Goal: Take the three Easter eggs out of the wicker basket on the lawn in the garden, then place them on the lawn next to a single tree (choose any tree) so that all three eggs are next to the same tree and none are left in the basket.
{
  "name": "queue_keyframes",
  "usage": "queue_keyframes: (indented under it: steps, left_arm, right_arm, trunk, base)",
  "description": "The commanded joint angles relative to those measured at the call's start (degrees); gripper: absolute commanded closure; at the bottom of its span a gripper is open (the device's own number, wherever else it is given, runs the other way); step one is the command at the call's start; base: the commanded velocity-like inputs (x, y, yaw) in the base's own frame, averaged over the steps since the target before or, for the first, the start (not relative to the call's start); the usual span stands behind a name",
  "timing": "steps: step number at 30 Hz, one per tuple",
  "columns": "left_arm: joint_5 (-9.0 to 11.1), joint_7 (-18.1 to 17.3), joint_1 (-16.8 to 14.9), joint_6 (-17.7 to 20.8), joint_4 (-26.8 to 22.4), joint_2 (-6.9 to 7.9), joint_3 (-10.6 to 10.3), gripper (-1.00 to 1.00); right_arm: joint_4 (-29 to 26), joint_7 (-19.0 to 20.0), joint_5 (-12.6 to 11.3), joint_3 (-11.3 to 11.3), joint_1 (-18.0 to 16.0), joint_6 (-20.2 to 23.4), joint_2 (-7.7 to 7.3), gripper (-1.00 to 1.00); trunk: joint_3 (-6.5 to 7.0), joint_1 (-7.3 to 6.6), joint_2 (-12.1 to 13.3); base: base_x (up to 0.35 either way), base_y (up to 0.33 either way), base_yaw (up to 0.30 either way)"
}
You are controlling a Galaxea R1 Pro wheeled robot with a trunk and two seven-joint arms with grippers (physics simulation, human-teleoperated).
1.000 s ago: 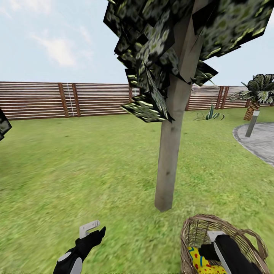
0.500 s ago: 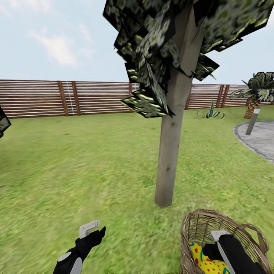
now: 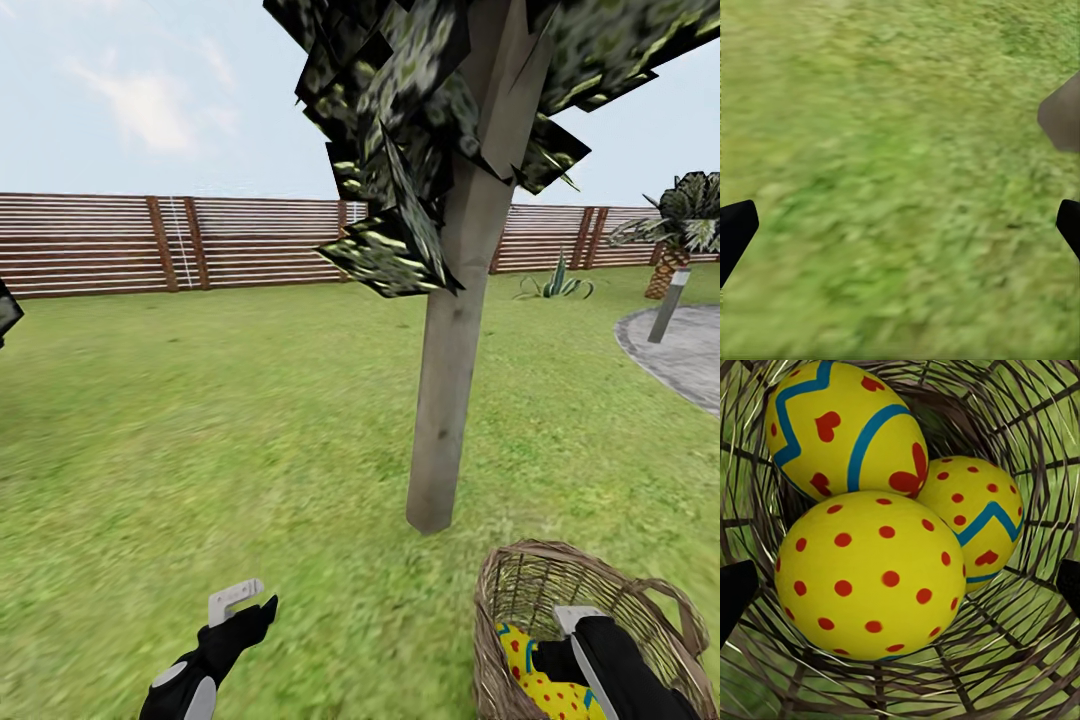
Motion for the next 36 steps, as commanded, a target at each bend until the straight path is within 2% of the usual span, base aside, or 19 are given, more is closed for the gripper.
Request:
queue_keyframes:
  steps: [1, 6, 12, 20, 26, 36]
  left_arm:
    - [0.6, 0.3, 0.0, 0.3, -0.1, -0.03, 0.0, -1.0]
    - [0.6, 0.3, 0.0, 0.3, -0.1, -0.03, 0.0, -1.0]
    - [0.6, 0.2, 0.0, 0.3, -0.1, -0.03, 0.0, -1.0]
    - [0.6, 0.2, 0.0, 0.2, -0.2, -0.03, 0.0, -1.0]
    - [0.6, 0.1, 0.0, 0.2, -0.2, -0.03, 0.0, -1.0]
    - [0.6, 0.2, 0.0, 0.3, -0.2, -0.03, 0.0, -1.0]
  right_arm:
    - [-0.1, 0.3, 0.4, -0.1, 0.0, 0.3, 0.06, -1.0]
    - [-0.1, 0.3, 0.4, 0.0, 0.0, 0.3, 0.09, -1.0]
    - [-0.1, 0.3, 0.4, 0.0, 0.0, 0.3, 0.09, -1.0]
    - [0.0, 0.2, 0.4, 0.1, 0.0, 0.3, 0.34, -1.0]
    - [-0.1, 0.1, 0.4, 0.1, 0.0, 0.3, 0.36, -1.0]
    - [-0.1, 0.1, 0.4, 0.0, 0.0, 0.3, 0.31, -1.0]
  trunk:
    - [-0.29, 0.01, 0.0]
    - [-1.4, 0.14, -0.1]
    - [-1.4, 0.14, -0.1]
    - [-1.4, 0.14, -0.1]
    - [-1.4, 0.14, -0.1]
    - [-3.61, 0.4, -0.2]
  base:
    - [0.0, 0.0, 0.0]
    - [0.0, 0.0, 0.0]
    - [0.043, 0.0, 0.0]
    - [0.254, 0.0, 0.0]
    - [0.037, 0.0, 0.0]
    - [0.001, 0.0, 0.0]
